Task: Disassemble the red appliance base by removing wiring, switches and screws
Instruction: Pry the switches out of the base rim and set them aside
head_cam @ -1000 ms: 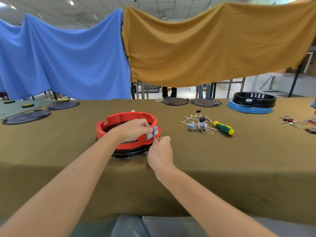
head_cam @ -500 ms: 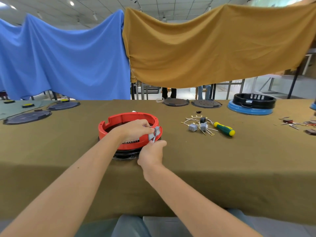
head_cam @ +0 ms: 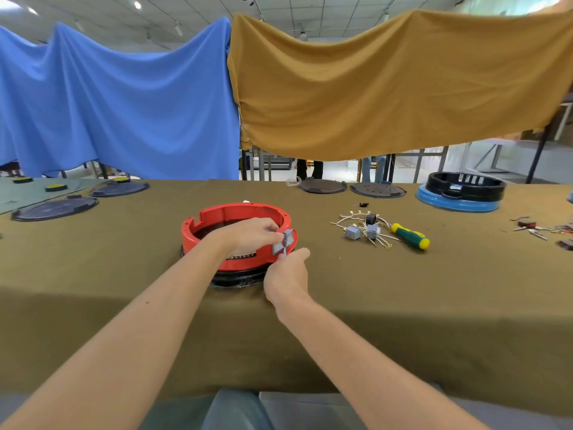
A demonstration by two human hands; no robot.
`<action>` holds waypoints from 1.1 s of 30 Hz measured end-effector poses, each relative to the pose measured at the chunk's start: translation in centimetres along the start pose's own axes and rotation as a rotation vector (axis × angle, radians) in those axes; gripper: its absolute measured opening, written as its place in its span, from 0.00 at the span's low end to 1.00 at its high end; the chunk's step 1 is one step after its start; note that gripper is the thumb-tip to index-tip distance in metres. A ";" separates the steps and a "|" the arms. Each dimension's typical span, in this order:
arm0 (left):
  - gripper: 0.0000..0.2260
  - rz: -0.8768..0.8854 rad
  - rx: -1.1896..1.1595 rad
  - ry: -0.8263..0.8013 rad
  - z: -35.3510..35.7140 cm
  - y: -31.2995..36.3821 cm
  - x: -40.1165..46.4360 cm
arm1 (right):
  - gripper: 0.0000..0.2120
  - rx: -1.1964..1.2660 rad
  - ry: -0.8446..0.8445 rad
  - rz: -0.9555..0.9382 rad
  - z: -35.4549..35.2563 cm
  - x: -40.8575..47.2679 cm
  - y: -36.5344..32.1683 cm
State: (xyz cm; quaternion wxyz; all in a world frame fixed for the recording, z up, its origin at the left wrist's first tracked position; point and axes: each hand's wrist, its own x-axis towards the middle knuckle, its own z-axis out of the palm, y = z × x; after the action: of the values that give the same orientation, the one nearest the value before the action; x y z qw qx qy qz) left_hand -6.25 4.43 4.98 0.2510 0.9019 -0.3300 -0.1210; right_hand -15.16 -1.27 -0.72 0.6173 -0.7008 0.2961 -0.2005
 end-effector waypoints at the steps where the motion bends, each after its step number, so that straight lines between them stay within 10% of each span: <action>1: 0.14 -0.001 -0.001 0.000 0.0 0.0 0.0 | 0.02 0.028 0.041 -0.013 0.6 -0.2 0.3; 8: 0.13 0.014 -0.007 0.022 0.0 -0.2 0.1 | 0.03 0.448 0.127 0.144 3.7 -0.7 -0.4; 24: 0.15 0.021 0.034 0.014 0.0 -0.1 0.0 | 0.06 0.126 -0.182 0.130 -2.2 1.4 -1.2; 33: 0.13 0.011 0.015 0.018 0.1 -0.2 0.1 | 0.06 0.271 0.128 0.125 2.3 0.0 -0.9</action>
State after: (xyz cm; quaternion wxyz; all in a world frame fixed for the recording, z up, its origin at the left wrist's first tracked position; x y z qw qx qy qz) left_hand -6.09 4.46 4.80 0.2480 0.9030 -0.3336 -0.1089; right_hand -13.53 0.50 -0.20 0.6974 -0.5771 0.3480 -0.2439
